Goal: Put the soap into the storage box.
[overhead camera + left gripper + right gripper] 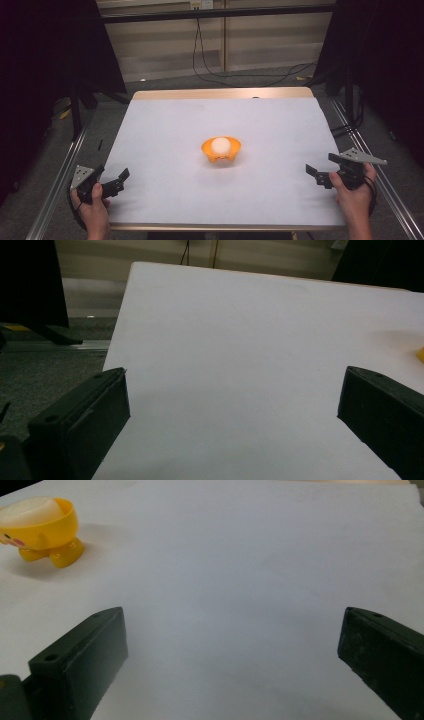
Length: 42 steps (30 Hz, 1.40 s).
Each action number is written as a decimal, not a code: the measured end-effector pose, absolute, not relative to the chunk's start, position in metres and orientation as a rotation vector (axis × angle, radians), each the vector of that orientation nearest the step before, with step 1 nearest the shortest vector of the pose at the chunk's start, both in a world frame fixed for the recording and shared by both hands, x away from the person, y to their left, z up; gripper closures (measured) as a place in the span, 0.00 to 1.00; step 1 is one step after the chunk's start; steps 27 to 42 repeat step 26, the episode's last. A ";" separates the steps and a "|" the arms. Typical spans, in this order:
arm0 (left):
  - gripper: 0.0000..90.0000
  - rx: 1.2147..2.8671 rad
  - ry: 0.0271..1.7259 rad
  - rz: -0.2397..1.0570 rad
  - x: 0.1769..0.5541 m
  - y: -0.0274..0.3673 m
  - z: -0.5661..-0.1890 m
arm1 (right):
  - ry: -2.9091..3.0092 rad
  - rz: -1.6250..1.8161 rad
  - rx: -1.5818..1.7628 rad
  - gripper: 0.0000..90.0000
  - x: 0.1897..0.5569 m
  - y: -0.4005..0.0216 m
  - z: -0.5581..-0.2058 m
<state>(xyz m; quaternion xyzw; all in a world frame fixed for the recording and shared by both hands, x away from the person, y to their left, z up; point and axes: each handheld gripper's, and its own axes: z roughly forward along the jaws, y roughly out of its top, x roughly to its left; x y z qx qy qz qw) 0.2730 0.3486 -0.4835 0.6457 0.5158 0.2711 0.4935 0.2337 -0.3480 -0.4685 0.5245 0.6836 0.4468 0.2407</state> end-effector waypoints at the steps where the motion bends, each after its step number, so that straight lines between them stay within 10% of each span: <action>1: 0.00 1.566 1.251 0.658 0.273 0.349 -0.483 | 1.862 1.227 1.441 0.00 0.231 -0.351 -0.470; 42: 0.00 1.564 1.244 0.669 0.272 0.349 -0.484 | 1.716 1.302 1.494 0.00 0.195 -0.380 -0.482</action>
